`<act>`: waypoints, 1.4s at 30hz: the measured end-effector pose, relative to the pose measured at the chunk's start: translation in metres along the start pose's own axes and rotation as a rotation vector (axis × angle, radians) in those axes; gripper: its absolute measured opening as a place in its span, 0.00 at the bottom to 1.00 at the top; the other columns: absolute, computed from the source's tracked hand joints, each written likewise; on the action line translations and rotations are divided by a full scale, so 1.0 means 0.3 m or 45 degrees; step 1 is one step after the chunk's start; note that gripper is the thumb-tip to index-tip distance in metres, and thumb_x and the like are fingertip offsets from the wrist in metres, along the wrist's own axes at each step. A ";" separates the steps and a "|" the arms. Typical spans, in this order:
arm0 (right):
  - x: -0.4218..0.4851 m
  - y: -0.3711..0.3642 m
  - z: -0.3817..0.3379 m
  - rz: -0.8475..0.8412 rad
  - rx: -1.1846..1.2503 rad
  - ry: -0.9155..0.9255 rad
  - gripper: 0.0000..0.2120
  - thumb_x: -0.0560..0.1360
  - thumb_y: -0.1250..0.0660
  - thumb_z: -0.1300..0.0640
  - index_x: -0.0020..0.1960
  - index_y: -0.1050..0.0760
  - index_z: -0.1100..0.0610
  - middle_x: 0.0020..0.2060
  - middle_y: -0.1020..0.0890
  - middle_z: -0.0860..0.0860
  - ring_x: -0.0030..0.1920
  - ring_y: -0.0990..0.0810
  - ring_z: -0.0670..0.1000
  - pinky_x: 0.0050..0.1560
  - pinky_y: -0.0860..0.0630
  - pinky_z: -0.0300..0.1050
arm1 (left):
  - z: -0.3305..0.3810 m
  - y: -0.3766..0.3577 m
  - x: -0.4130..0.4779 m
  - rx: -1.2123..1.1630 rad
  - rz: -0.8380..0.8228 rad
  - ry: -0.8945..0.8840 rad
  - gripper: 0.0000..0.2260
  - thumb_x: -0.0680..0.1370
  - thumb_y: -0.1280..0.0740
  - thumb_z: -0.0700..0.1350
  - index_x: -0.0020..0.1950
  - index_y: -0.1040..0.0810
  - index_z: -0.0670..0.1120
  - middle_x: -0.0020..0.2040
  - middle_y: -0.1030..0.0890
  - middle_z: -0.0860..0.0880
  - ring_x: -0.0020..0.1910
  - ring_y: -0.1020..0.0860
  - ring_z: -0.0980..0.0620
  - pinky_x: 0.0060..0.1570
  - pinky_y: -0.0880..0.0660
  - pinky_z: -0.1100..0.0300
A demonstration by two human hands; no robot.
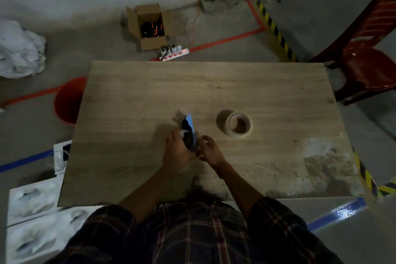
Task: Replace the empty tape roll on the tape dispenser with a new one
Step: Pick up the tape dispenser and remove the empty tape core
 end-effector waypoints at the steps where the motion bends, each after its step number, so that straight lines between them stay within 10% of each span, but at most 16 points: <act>1: -0.015 -0.012 -0.016 -0.048 0.131 0.014 0.10 0.80 0.37 0.43 0.56 0.25 0.47 0.43 0.17 0.49 0.44 0.18 0.50 0.45 0.21 0.47 | 0.021 0.003 -0.034 -0.030 0.015 -0.053 0.32 0.63 0.23 0.55 0.62 0.28 0.44 0.58 0.26 0.43 0.57 0.28 0.41 0.49 0.31 0.52; 9: -0.143 0.046 -0.073 -0.013 0.555 0.126 0.19 0.78 0.31 0.52 0.68 0.23 0.50 0.53 0.13 0.55 0.54 0.15 0.55 0.51 0.16 0.54 | 0.108 0.190 -0.114 -0.549 -0.070 -0.077 0.53 0.59 0.21 0.66 0.77 0.42 0.53 0.71 0.29 0.51 0.67 0.28 0.53 0.60 0.27 0.54; 16: -0.252 0.045 -0.098 -0.005 0.705 0.216 0.18 0.79 0.33 0.55 0.68 0.23 0.52 0.58 0.16 0.59 0.60 0.18 0.61 0.55 0.18 0.57 | 0.159 0.224 -0.232 -1.159 -0.122 0.227 0.22 0.79 0.33 0.54 0.70 0.30 0.48 0.57 0.18 0.43 0.54 0.16 0.47 0.50 0.17 0.47; 22: -0.275 0.026 -0.119 0.023 0.648 0.261 0.15 0.82 0.37 0.55 0.66 0.21 0.53 0.54 0.16 0.60 0.56 0.17 0.59 0.57 0.19 0.63 | 0.231 0.214 -0.254 -0.948 0.146 0.068 0.14 0.85 0.46 0.51 0.67 0.29 0.48 0.45 0.22 0.53 0.44 0.21 0.51 0.42 0.21 0.57; 29: -0.289 0.100 -0.125 -0.159 0.385 0.213 0.18 0.80 0.35 0.54 0.70 0.25 0.50 0.55 0.15 0.52 0.53 0.16 0.57 0.47 0.16 0.53 | 0.135 0.338 -0.184 -0.699 -0.706 -0.002 0.16 0.85 0.44 0.51 0.68 0.28 0.44 0.41 0.28 0.47 0.37 0.28 0.54 0.33 0.29 0.60; 35: -0.295 0.169 -0.119 -0.399 0.143 0.103 0.17 0.78 0.32 0.50 0.66 0.21 0.45 0.56 0.15 0.58 0.51 0.16 0.60 0.63 0.26 0.67 | 0.160 0.368 -0.186 -0.572 -1.222 0.122 0.24 0.74 0.38 0.61 0.59 0.27 0.43 0.40 0.29 0.51 0.34 0.30 0.58 0.35 0.32 0.62; 42: -0.287 0.201 -0.116 -0.179 0.301 0.131 0.20 0.79 0.33 0.53 0.71 0.25 0.53 0.55 0.18 0.62 0.47 0.17 0.56 0.55 0.19 0.65 | 0.186 0.332 -0.121 -0.224 -0.589 -0.087 0.25 0.82 0.45 0.61 0.64 0.24 0.44 0.59 0.19 0.44 0.55 0.21 0.51 0.58 0.25 0.46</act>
Point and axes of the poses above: each hand's wrist, its own x-axis towards the middle knuckle, its own y-axis out of the back of the hand, z = x × y, the point moved 4 cm from there along x, towards the middle knuckle
